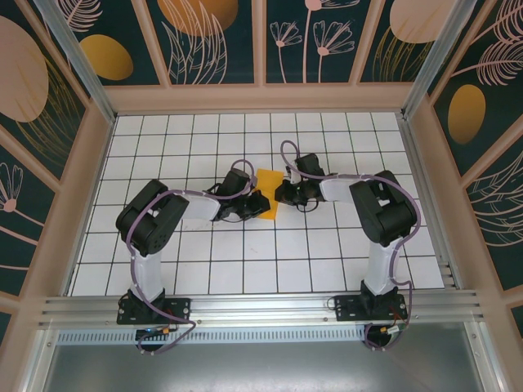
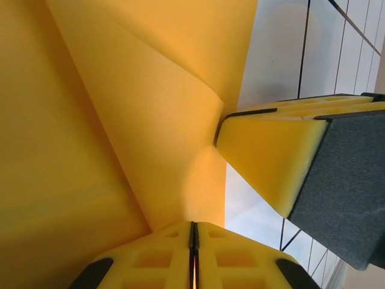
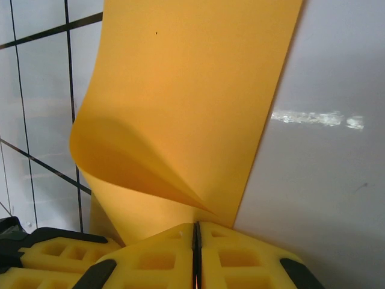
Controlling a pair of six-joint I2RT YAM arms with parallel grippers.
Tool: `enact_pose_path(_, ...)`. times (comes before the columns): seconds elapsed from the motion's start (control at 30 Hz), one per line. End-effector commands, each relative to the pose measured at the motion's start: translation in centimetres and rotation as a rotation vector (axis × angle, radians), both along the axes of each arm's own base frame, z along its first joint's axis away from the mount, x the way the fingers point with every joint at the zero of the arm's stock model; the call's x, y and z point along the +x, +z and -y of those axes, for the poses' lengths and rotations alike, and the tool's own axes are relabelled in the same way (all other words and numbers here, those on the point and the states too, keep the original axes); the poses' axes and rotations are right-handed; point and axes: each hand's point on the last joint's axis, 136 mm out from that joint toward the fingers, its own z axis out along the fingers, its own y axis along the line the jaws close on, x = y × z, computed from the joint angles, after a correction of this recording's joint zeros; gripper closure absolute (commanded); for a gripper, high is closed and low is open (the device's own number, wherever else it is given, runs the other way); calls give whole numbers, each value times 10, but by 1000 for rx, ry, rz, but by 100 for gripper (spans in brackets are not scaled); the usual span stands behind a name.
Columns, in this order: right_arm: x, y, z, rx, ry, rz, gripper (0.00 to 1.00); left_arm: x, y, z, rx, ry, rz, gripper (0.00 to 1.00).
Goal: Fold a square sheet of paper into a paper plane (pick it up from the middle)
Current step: Fold the triangle a second time at the center of the table.
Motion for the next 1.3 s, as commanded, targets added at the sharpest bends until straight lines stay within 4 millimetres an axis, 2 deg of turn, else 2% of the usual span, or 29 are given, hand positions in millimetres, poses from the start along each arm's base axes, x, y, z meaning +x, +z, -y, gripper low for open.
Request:
enact_pose_path(0.0, -9, -26, 14, -108, 6, -48, 89, 13, 39, 5, -30, 16, 85, 86)
enact_pose_path(0.13, -10, -31, 18, -144, 13, -51, 90, 28, 38, -13, 43, 92, 128, 87)
enact_pose_path(0.17, -10, -32, 19, -149, 14, -52, 90, 37, 46, -10, 31, 98, 149, 87)
enact_pose_path(0.2, -11, -33, 19, -153, 17, -54, 91, 40, 45, -9, 35, 96, 150, 87)
enact_pose_path(0.43, -11, -35, 20, -161, 22, -54, 91, 53, 30, -5, 91, 93, 128, 89)
enact_pose_path(0.73, -12, -38, 21, -164, 22, -60, 91, 50, 6, -10, 149, 90, 81, 90)
enact_pose_path(0.97, -14, -45, 25, -196, 21, -68, 92, 51, -13, -28, 243, 131, 62, 91)
enact_pose_path(1.27, -10, -47, 29, -224, 13, -64, 92, 45, -23, -42, 286, 165, 39, 92)
